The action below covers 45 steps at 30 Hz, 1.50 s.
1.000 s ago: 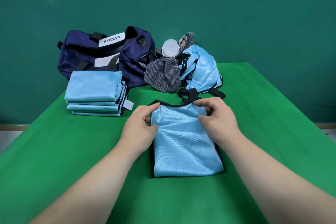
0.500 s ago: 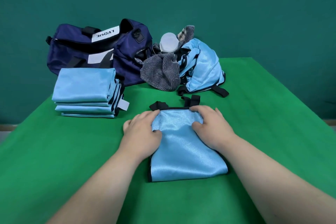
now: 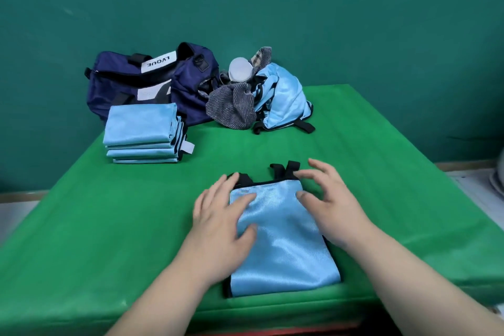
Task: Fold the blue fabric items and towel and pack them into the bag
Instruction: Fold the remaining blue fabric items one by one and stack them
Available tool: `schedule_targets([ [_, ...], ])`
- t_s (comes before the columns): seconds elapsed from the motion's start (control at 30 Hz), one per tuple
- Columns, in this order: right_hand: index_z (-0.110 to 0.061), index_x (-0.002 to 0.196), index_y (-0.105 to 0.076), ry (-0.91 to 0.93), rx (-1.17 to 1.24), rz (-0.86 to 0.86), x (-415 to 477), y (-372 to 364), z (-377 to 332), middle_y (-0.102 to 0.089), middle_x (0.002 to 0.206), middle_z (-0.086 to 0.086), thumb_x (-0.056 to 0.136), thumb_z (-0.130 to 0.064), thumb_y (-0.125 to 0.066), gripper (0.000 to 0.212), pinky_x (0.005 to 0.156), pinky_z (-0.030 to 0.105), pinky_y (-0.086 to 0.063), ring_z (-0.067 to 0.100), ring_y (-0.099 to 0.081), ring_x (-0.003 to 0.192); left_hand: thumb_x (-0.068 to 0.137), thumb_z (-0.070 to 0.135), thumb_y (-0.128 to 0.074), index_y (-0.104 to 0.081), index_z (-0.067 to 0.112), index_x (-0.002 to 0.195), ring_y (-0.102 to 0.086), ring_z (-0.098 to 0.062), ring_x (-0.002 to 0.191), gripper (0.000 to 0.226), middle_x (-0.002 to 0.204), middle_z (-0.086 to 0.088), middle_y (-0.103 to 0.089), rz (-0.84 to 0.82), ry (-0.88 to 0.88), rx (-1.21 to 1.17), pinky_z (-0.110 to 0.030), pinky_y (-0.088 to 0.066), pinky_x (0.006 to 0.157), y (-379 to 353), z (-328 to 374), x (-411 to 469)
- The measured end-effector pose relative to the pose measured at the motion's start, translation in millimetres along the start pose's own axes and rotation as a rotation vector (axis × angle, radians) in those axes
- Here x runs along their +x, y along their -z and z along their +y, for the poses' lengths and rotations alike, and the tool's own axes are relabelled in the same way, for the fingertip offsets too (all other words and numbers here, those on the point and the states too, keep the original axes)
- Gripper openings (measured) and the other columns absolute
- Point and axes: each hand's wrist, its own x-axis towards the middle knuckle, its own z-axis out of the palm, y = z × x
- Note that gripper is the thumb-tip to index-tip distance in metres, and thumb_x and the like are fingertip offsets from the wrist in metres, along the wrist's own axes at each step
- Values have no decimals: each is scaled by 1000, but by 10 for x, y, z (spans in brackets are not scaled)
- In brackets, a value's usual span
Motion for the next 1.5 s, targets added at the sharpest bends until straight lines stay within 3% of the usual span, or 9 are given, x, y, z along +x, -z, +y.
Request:
schedule_targets([
  [0.1,-22,138,-54,155,-229,-146,-54,-143,-130,-28,159,-3,95,-27,-59,44,123,35,-17,13,-15,150,93,53,-36,-29,33,153,14,-6,150,63,166,10,1,-176,-172,214,-33,14,120,-10,69,134],
  [0.2,-22,153,-31,144,-536,-372,-79,-254,-80,-9,166,-2,99,-44,-43,59,125,43,-7,14,3,153,97,62,-34,-10,28,158,21,-7,148,73,164,10,15,-380,-137,351,-44,12,122,-78,2,230],
  [0.27,-24,156,-21,135,-591,-426,-82,-255,-23,3,167,-5,100,-52,-36,65,124,44,-2,11,12,152,94,70,-29,-1,28,159,28,-5,145,82,162,14,22,-444,-101,353,-46,11,122,-113,-83,233],
  [0.47,-26,159,-10,166,-608,-447,-91,-249,53,18,165,-7,98,-58,-33,73,124,38,6,7,23,149,75,87,-6,7,28,158,36,-1,140,102,157,18,30,-419,-77,342,-45,12,122,-194,-173,168],
  [0.7,-30,159,-2,132,-614,-471,-81,-261,64,28,162,-1,91,-70,-27,83,124,38,8,9,32,146,75,92,-18,15,32,155,39,-2,139,105,153,21,37,-436,-39,319,-47,8,123,-186,-256,210],
  [0.87,-31,159,5,112,-630,-507,-45,-277,65,31,160,0,88,-74,-24,87,124,39,8,11,31,146,66,96,-11,15,36,155,39,1,138,110,151,25,39,-469,-68,300,-44,10,123,-154,-328,291],
  [1.1,-31,159,6,94,-649,-543,-58,-260,17,33,160,0,82,-82,-28,99,124,42,7,11,33,146,72,88,7,11,38,156,36,3,139,97,149,31,36,-443,-91,198,-43,10,122,-181,-421,301],
  [1.3,-24,158,-15,167,-804,-397,-187,-260,-281,14,166,6,74,-86,-29,105,121,58,4,19,21,151,76,76,3,7,37,157,31,-2,143,90,155,25,30,-410,-83,231,-43,9,122,-221,-402,294],
  [1.5,-7,156,12,-5,-791,-430,-547,-579,-507,14,166,9,61,-98,-4,132,122,55,8,21,21,151,86,69,-10,4,34,157,27,-4,145,80,155,24,29,-423,-76,247,-45,7,122,-213,-394,288],
])
